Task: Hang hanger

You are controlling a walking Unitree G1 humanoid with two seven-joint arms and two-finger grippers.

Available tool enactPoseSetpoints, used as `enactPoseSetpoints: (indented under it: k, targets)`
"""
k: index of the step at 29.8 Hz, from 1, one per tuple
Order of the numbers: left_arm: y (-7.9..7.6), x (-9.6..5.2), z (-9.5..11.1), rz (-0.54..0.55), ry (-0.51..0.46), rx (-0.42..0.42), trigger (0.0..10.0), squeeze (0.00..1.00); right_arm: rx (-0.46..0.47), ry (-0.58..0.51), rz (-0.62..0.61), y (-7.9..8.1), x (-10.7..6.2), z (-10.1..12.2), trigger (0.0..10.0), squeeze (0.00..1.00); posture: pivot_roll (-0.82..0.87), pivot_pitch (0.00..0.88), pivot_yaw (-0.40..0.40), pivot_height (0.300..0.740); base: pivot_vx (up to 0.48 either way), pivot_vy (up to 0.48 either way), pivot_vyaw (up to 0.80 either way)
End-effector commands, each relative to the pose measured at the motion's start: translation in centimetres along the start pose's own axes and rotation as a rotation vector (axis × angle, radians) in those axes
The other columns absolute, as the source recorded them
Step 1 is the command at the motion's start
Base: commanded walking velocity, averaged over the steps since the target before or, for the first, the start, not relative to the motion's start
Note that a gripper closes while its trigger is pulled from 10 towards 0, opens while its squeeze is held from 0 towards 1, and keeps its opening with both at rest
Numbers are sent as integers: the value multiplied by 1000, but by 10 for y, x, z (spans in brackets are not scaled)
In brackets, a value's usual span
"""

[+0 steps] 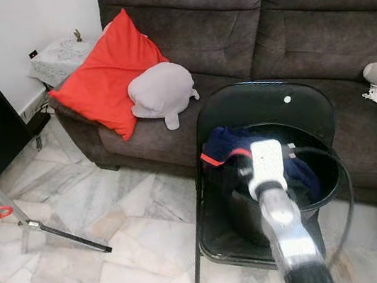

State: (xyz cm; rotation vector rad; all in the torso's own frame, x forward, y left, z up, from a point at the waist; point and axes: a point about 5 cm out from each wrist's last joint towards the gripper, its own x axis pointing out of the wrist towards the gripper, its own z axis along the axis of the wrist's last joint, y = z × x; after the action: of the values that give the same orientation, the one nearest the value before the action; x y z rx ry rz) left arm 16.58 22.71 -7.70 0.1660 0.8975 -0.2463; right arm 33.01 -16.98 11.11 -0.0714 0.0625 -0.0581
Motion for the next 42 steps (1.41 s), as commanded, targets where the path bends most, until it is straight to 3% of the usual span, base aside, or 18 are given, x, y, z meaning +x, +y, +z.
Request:
enactPoseSetpoints:
  k: [1, 5, 8, 13, 16, 19, 25, 26, 27, 28, 31, 33, 34, 35, 36, 38, 40, 42]
  targets:
    - [-1, -2, -8, -11, 35, 17, 10000, 0, 17, -34, 14, 3, -8, 12, 0, 0, 0, 90, -24, 740, 0, 0, 0]
    - [-1, -2, -7, -12, 35, 19, 10000, 0, 49, -91, 10, 1, -16, 23, 0, 0, -6, 91, -24, 740, 0, 0, 0]
    - [-1, -2, -6, -14, 34, 23, 10000, 0, 104, -221, 32, 2, -29, 50, 0, 0, -9, 90, -28, 740, 0, 0, 0]
    - [0, -2, -6, -13, 35, 23, 10000, 0, 103, -229, 28, 2, -41, 58, 0, 0, -9, 90, -29, 740, 0, 0, 0]
    - [0, -1, -6, -13, 34, 24, 10000, 0, 97, -176, 3, 0, -43, 48, 0, 0, -7, 91, -28, 740, 0, 0, 0]
    - [0, -2, -6, -13, 36, 25, 10000, 0, 14, 64, -52, -5, -47, 7, 0, 0, -7, 91, -30, 740, 0, 0, 0]
    - [0, -2, -6, -15, 37, 27, 10000, 0, 27, 115, -69, -6, -51, -5, 0, 0, -4, 94, -30, 740, 0, 0, 0]
    - [0, -2, -6, -15, 39, 28, 10000, 0, 25, 129, -58, -3, -52, -6, 5098, 0, -5, 94, -30, 740, 0, 0, 0]
    - [0, -2, -6, -15, 39, 28, 10000, 0, 25, 134, -55, -3, -52, -7, 5098, 0, -5, 94, -30, 740, 0, 0, 0]
    - [0, -2, -6, -15, 39, 29, 10000, 0, 25, 139, -57, -2, -53, -8, 10000, 0, -6, 95, -30, 740, 0, 0, 0]
    - [0, -2, -6, -16, 39, 29, 10000, 0, 31, 152, -54, -1, -53, -10, 10000, 0, -1, 96, -31, 740, 0, 0, 0]
    - [0, -2, -6, -15, 39, 29, 10000, 0, 32, 150, -52, 0, -54, -10, 10000, 478, -2, 96, -31, 740, 0, 0, 0]
    - [0, -2, -6, -15, 39, 30, 10000, 0, 29, 143, -44, 2, -54, -8, 10000, 816, -4, 96, -32, 740, 0, 0, 0]
    - [0, -2, -6, -15, 39, 30, 10000, 0, 29, 143, -44, 2, -54, -8, 10000, 816, -4, 96, -32, 740, 0, 0, 0]
    - [0, -1, -6, -15, 40, 31, 10000, 0, 20, 143, -38, 3, -54, -8, 10000, 1000, -3, 96, -32, 740, 0, 0, 0]
    - [0, -1, -6, -15, 40, 31, 10000, 0, 17, 148, -38, 4, -55, -9, 10000, 988, -3, 97, -32, 740, 0, 0, 0]
    - [0, -1, -6, -15, 40, 31, 10000, 0, 11, 163, -41, 4, -56, -13, 10000, 0, 0, 97, -33, 740, 0, 0, 0]
    - [0, -1, -6, -15, 40, 32, 10000, 0, 2, 191, -43, 5, -59, -19, 10000, 0, -3, 97, -33, 740, 0, 0, 0]
